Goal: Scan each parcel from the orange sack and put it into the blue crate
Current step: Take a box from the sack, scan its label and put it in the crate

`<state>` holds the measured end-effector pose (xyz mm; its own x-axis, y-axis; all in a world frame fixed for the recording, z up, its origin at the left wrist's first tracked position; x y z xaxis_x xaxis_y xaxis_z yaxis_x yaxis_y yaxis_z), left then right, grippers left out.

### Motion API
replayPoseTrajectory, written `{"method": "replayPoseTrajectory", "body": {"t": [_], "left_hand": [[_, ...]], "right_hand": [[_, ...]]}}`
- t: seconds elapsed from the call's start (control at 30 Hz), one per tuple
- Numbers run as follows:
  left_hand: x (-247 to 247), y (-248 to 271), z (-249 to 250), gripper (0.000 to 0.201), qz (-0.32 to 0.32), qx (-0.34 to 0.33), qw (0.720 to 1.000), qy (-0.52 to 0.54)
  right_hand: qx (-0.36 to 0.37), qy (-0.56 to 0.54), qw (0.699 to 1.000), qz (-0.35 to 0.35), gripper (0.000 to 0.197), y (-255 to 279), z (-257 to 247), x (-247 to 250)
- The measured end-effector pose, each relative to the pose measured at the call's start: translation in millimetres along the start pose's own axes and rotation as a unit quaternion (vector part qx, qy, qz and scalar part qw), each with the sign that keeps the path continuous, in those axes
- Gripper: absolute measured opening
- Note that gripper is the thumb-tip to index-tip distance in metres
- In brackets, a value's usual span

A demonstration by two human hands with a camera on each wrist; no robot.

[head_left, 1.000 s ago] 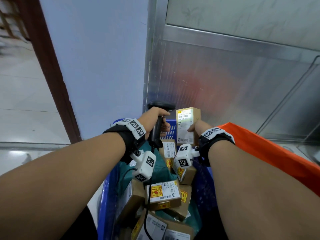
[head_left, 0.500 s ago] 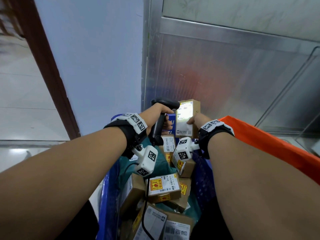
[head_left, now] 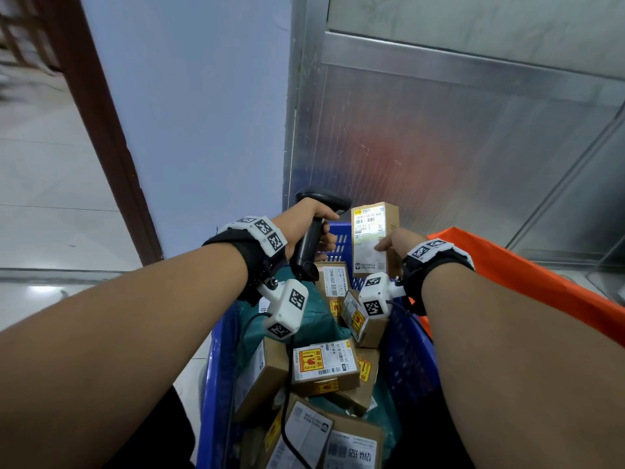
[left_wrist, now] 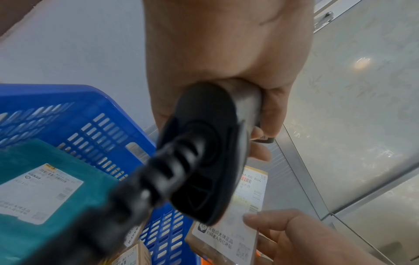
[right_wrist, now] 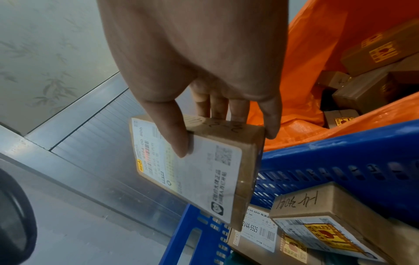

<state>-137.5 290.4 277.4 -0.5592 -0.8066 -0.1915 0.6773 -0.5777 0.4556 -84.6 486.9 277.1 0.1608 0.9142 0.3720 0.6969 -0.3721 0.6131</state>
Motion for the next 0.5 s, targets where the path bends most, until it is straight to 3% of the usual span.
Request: {"method": "replayPoseTrajectory", "body": {"t": [0.5], "left_hand": [[3.3, 0.1, -5.9, 0.027, 0.003, 0.008, 1.000, -0.008]], "right_hand": [[0.008, 0.053, 0.999, -0.004, 0.011, -0.4, 1.9, 0.3]]}}
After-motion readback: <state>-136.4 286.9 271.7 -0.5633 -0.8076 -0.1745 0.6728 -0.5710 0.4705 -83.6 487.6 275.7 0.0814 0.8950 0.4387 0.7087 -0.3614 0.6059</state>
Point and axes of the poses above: each hand's wrist, its own y-axis away from the middle knuckle, its own x-axis out of the back of the hand, z = x × y, the point moved 5 cm from there along -y, towards the middle knuckle, and after that the axes turned 6 degrees about -z, right-handed, at the moved point
